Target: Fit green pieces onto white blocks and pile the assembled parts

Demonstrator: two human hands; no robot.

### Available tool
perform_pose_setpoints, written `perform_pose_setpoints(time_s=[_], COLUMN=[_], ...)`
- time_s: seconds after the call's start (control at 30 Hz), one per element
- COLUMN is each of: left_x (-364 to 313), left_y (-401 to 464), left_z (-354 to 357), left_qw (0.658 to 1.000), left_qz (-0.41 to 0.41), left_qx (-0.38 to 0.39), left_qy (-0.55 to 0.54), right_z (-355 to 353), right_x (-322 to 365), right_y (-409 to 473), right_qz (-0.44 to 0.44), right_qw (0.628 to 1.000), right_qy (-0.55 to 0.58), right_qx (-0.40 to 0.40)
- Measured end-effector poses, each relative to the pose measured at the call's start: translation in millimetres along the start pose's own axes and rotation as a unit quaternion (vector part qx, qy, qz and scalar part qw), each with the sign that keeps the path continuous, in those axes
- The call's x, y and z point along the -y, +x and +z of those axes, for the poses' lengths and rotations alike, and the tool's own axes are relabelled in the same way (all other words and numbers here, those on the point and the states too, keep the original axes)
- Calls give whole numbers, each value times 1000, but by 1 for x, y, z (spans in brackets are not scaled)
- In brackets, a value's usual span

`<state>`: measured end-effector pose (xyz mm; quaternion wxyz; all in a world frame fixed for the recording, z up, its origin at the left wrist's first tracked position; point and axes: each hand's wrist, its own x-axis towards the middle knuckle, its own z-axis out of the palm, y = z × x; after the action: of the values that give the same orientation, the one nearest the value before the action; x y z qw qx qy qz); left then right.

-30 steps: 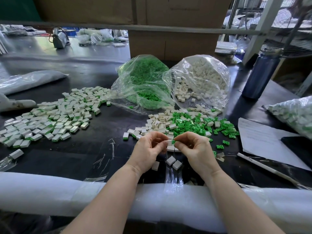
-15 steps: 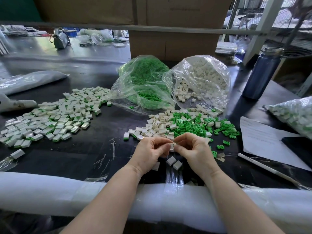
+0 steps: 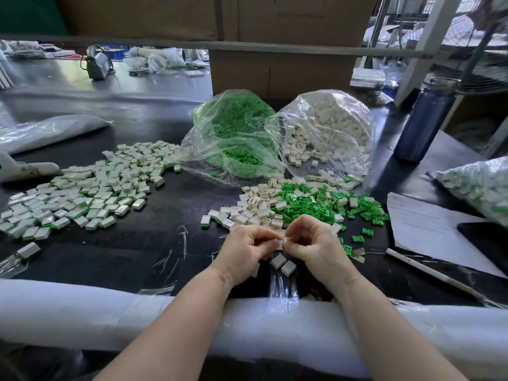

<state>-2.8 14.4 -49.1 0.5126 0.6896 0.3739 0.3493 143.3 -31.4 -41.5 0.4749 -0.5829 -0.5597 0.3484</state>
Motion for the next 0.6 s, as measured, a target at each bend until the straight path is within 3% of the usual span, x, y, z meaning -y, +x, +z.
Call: perform_pose_setpoints(time_s=[0.37, 0.6], left_x=[-4, -2], left_y=[-3, -1], left_z=[0, 3], left_qw=[990, 996], left_qz=[59, 37], left_qx=[20, -25], left_qy=[126, 82], right_z=[-3, -1], right_x=[-2, -2], right_y=[1, 1], right_qz=[8, 8], right_qw=[999, 999], right_qy=[-6, 47], right_qx=[42, -6])
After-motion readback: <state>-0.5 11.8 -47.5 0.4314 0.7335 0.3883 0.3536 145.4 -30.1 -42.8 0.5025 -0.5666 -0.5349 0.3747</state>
